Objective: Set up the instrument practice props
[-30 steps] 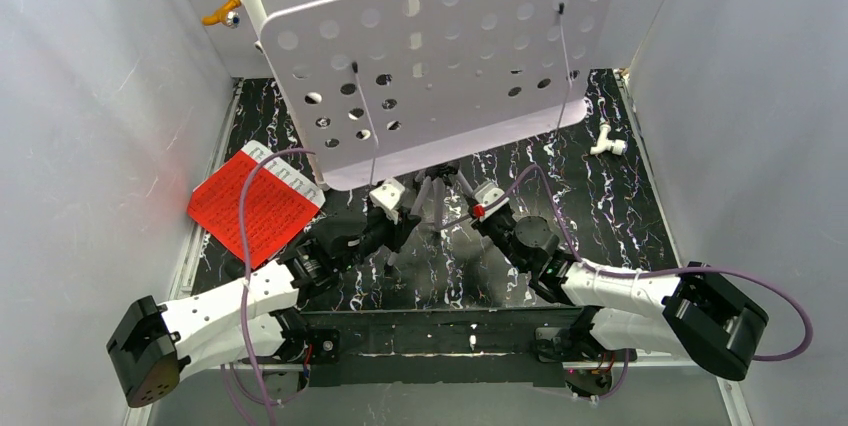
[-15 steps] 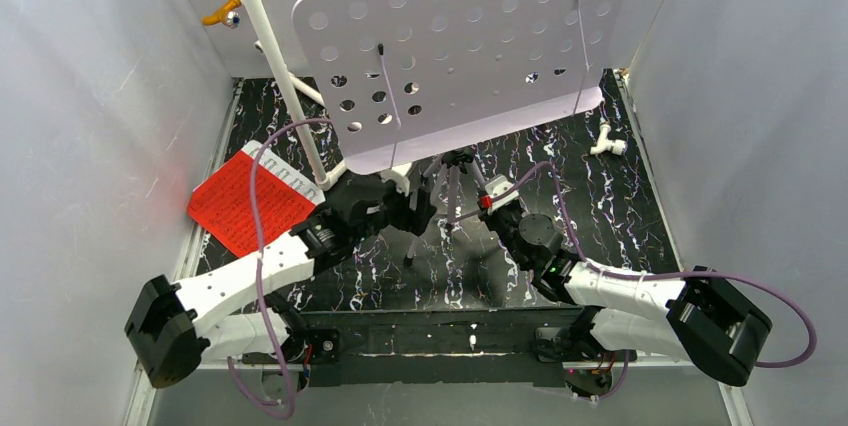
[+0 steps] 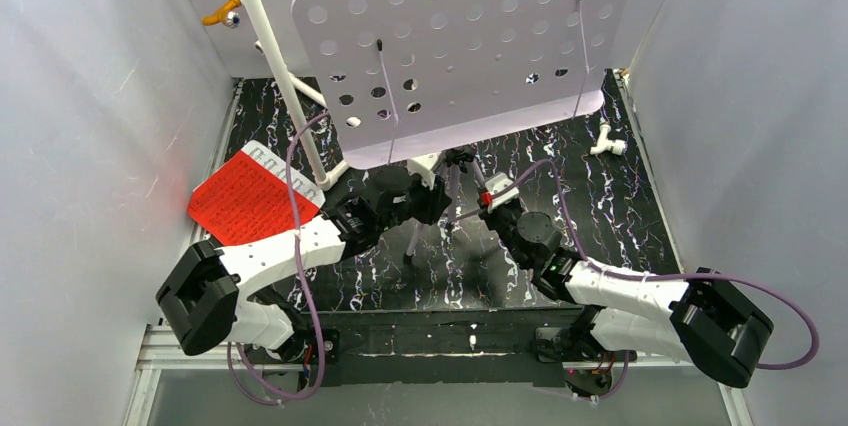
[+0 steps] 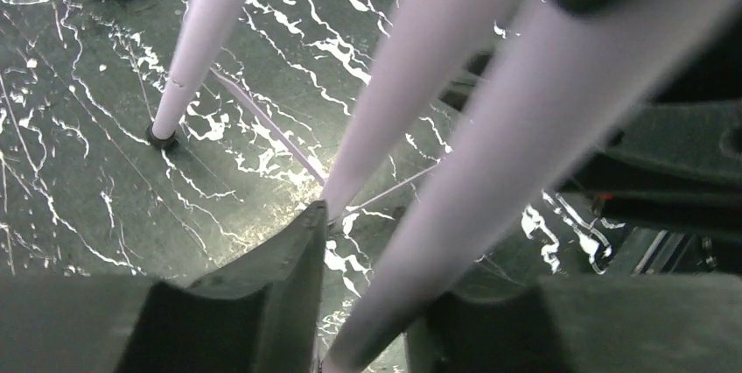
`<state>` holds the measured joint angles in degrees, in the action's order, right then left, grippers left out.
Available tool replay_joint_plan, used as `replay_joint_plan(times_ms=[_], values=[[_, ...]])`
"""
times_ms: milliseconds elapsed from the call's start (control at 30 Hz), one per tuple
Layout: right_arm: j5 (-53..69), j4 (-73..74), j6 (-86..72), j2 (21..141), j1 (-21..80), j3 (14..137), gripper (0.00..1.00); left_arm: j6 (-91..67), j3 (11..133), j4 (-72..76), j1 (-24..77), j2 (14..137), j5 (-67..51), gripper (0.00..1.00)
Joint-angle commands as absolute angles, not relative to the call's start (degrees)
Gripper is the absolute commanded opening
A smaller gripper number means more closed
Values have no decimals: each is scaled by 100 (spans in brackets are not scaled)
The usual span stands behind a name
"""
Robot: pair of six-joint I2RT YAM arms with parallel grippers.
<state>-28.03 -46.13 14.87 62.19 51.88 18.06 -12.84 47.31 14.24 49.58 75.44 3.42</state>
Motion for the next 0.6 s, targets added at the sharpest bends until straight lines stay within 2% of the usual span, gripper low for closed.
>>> replay_joint_plan(times_ms=[0, 67, 100, 167, 267, 333, 433, 533, 567], values=[[-3179, -4247, 1226, 6332, 5230, 2088, 1, -1119, 4834, 1845, 4948, 7635, 592, 21], [-3279, -4211, 1199, 6362, 5281, 2162, 5, -1054, 4787, 1887, 4961, 7606, 657, 7], [-3294, -4191, 1184, 6371, 5308, 2205, 17, -997, 4746, 1904, 4985, 7587, 661, 4], [-3350, -4199, 1169, 6404, 5377, 2282, 37, -894, 4705, 1924, 5023, 7580, 683, 1], [-3583, -4263, 1211, 6734, 5516, 2696, 57, -738, 4577, 1920, 5096, 7566, 787, 0], [-3827, -4567, 1404, 7048, 5537, 2954, 63, -672, 4544, 1925, 5102, 7550, 710, 0], [-4179, -4782, 1506, 7288, 5533, 3303, 62, -670, 4480, 1925, 5098, 7512, 687, 0], [-4744, -6002, 2207, 7725, 5298, 3056, 25, -408, 4155, 1825, 5079, 7173, 817, 0], [-4841, -6203, 2357, 7790, 5021, 2918, 17, -351, 3955, 1595, 4969, 6919, 949, 0]])
